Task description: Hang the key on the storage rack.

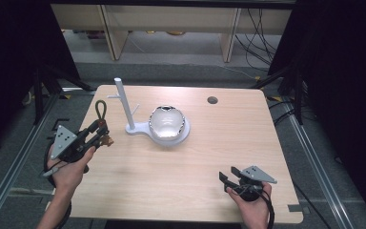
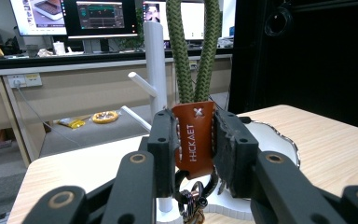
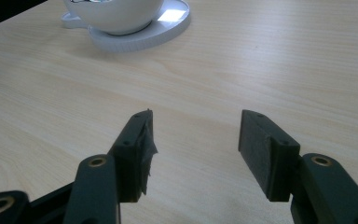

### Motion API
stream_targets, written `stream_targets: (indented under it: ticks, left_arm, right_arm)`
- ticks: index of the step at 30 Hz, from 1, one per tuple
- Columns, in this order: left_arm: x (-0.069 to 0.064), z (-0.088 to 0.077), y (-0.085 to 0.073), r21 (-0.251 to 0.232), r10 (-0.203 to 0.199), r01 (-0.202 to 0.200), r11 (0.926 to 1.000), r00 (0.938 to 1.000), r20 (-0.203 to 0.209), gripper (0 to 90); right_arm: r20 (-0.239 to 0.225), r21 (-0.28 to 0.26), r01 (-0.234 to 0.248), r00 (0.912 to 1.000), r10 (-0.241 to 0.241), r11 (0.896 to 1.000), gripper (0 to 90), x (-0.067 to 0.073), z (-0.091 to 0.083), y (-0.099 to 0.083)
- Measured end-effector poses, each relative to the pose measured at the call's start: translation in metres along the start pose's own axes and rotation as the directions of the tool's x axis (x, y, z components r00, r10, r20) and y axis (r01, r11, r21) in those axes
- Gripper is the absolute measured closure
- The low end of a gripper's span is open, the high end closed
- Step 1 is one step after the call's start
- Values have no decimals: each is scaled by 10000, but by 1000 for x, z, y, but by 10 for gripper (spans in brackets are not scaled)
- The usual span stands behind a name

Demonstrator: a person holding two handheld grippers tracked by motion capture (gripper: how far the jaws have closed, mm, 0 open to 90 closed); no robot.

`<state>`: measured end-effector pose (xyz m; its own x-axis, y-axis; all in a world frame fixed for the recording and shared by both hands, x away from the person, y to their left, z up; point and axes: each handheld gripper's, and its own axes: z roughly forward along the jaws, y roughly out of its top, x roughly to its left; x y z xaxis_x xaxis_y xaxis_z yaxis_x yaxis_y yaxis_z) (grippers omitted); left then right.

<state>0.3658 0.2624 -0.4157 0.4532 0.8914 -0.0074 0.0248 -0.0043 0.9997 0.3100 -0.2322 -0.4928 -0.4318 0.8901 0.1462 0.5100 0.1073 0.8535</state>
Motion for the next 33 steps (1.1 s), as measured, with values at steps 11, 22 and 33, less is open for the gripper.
stream_targets:
  ticks: [11,22,33]
  left_arm:
    - [7,9,0,185,-20,21,9998,10000,-81,686]
    - [9,17,0,263,-88,91,9996,9999,-125,686]
    - [15,24,-1,400,-220,229,9989,9995,-224,686]
  right_arm:
    - [-33,19,-267,9996,267,9996,461,3,-1,0]
    - [3,-18,22,10000,-22,10000,461,1,-1,0]
    - [1,-6,34,10000,-34,10000,461,1,-1,0]
